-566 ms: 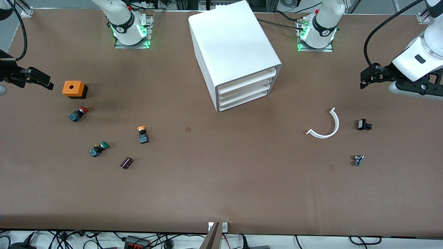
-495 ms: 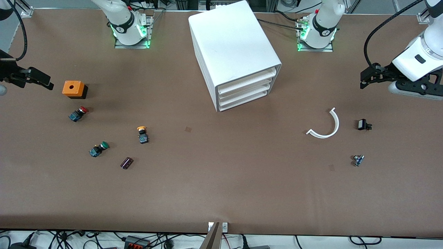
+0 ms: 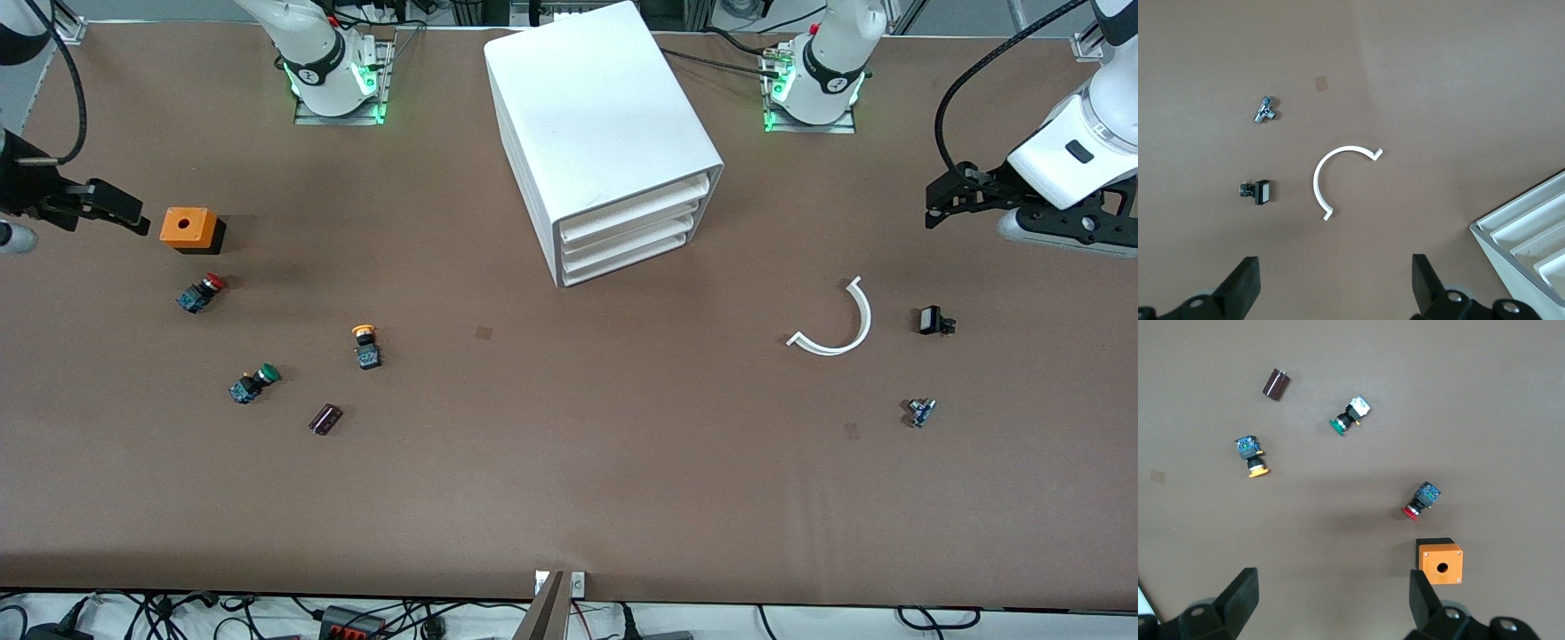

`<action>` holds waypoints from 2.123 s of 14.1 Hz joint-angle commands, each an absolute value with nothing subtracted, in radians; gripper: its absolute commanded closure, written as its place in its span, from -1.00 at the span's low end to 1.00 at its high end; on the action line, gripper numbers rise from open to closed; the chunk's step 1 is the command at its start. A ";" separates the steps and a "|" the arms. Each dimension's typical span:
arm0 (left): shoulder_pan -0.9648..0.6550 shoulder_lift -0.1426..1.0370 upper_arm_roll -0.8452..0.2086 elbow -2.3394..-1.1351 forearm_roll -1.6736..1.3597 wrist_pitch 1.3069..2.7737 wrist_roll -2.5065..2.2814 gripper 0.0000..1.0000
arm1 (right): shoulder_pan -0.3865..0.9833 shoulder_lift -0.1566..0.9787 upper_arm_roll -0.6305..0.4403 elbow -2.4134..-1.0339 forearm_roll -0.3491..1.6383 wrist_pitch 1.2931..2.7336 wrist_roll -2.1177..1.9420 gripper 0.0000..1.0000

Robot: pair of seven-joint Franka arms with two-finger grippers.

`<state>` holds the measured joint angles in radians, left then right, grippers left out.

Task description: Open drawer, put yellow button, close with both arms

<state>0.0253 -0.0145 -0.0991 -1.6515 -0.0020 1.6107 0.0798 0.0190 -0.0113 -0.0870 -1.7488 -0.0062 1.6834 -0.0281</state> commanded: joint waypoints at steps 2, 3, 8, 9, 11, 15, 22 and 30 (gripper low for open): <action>0.029 -0.015 -0.106 -1.637 0.015 1.592 0.069 -1.00 | 0.081 0.044 -0.084 -1.744 0.002 1.703 -0.038 -1.00; 0.029 -0.014 -0.106 -1.634 0.015 1.562 0.071 -1.00 | 0.103 0.058 -0.084 -1.744 0.002 1.716 -0.038 -1.00; -0.015 0.063 -0.123 -1.621 -0.044 1.359 0.081 -1.00 | 0.164 0.182 -0.084 -1.744 0.000 1.759 -0.038 -1.00; -0.017 0.092 -0.124 -1.618 -0.099 1.352 0.083 -1.00 | 0.184 0.202 -0.084 -1.744 0.002 1.781 -0.037 -1.00; -0.011 0.150 -0.126 -1.615 -0.236 1.347 0.084 -1.00 | 0.218 0.262 -0.084 -1.744 0.002 1.836 -0.026 -1.00; -0.015 0.342 -0.124 -1.546 -0.562 1.354 0.215 -1.00 | 0.270 0.403 -0.084 -1.744 0.003 1.951 -0.018 -1.00; -0.117 0.474 -0.158 -1.618 -0.730 1.492 0.579 -1.00 | 0.334 0.590 -0.084 -1.744 0.051 2.187 -0.018 -1.00; -0.106 0.469 -0.160 -1.808 -0.903 1.549 0.713 -1.00 | 0.328 0.655 -0.084 -1.749 0.052 2.194 -0.017 -1.00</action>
